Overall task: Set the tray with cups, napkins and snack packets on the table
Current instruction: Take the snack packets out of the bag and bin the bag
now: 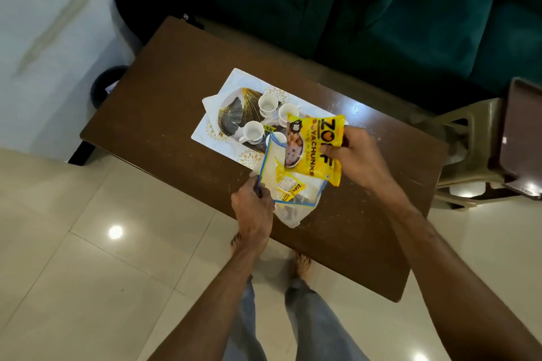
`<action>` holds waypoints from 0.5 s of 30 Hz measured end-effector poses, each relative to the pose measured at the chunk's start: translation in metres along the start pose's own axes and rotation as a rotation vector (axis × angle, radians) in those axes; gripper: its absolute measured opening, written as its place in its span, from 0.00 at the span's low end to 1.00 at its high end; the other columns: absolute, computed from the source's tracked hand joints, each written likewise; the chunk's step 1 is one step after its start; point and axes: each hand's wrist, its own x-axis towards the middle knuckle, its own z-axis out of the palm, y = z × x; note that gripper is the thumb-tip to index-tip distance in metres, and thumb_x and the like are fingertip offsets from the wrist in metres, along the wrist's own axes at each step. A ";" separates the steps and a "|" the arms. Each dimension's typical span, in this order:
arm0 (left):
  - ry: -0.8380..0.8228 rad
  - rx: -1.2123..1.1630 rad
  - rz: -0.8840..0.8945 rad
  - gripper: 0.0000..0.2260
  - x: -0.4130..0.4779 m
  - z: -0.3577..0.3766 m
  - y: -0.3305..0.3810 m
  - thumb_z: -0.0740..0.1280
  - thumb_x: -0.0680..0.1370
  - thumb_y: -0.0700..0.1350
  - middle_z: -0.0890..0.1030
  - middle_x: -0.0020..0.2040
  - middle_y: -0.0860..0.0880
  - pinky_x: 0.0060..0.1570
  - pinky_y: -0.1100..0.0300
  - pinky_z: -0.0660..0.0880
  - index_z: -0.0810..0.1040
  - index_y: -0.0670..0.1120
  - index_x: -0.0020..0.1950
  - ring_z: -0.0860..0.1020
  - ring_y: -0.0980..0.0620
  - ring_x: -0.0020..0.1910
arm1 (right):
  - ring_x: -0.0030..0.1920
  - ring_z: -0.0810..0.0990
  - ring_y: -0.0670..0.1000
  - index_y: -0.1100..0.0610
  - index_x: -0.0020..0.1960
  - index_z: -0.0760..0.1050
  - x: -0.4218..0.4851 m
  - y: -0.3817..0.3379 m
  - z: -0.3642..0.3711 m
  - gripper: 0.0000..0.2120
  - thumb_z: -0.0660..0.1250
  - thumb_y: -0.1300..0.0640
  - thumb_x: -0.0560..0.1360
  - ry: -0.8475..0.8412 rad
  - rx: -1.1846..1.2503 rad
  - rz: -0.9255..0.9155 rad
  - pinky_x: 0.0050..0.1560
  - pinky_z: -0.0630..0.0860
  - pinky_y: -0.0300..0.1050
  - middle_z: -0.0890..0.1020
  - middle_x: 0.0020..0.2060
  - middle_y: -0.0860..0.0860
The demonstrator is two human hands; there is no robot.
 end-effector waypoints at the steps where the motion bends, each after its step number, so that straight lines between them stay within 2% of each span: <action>1: 0.006 0.005 -0.004 0.06 0.000 0.001 -0.001 0.65 0.82 0.40 0.82 0.36 0.50 0.33 0.49 0.83 0.82 0.44 0.53 0.82 0.54 0.29 | 0.49 0.83 0.49 0.56 0.54 0.82 0.003 0.001 -0.007 0.07 0.70 0.63 0.77 0.045 0.088 0.022 0.52 0.79 0.47 0.85 0.49 0.49; 3: 0.023 0.015 -0.021 0.07 -0.002 0.001 -0.001 0.66 0.81 0.40 0.82 0.37 0.49 0.35 0.48 0.84 0.82 0.43 0.55 0.81 0.56 0.33 | 0.49 0.83 0.49 0.53 0.56 0.80 0.010 0.008 -0.019 0.10 0.68 0.65 0.78 0.164 0.222 0.051 0.52 0.78 0.45 0.84 0.49 0.49; 6: 0.027 0.008 0.012 0.07 -0.001 0.004 -0.005 0.65 0.80 0.41 0.84 0.39 0.48 0.36 0.47 0.83 0.82 0.45 0.55 0.84 0.48 0.33 | 0.49 0.82 0.48 0.54 0.57 0.80 0.030 0.032 -0.026 0.11 0.66 0.66 0.79 0.283 0.249 0.112 0.50 0.77 0.44 0.83 0.49 0.48; 9: 0.013 0.019 0.001 0.09 -0.001 0.006 -0.004 0.66 0.81 0.41 0.86 0.43 0.46 0.36 0.52 0.84 0.82 0.44 0.58 0.85 0.49 0.34 | 0.48 0.81 0.50 0.53 0.53 0.80 0.049 0.064 -0.015 0.10 0.65 0.66 0.78 0.313 0.211 0.205 0.51 0.78 0.48 0.83 0.47 0.50; 12: 0.016 0.001 0.002 0.10 -0.001 0.008 -0.003 0.66 0.81 0.40 0.85 0.46 0.46 0.34 0.57 0.84 0.82 0.44 0.61 0.85 0.49 0.34 | 0.47 0.82 0.55 0.59 0.53 0.82 0.063 0.102 0.007 0.10 0.65 0.67 0.77 0.313 0.131 0.318 0.50 0.79 0.53 0.85 0.49 0.57; 15: 0.047 -0.018 0.014 0.10 0.002 0.008 -0.004 0.66 0.80 0.38 0.86 0.43 0.45 0.31 0.54 0.83 0.82 0.42 0.60 0.83 0.50 0.29 | 0.50 0.83 0.60 0.59 0.51 0.83 0.069 0.137 0.030 0.10 0.65 0.66 0.75 0.288 0.058 0.403 0.51 0.80 0.57 0.85 0.49 0.61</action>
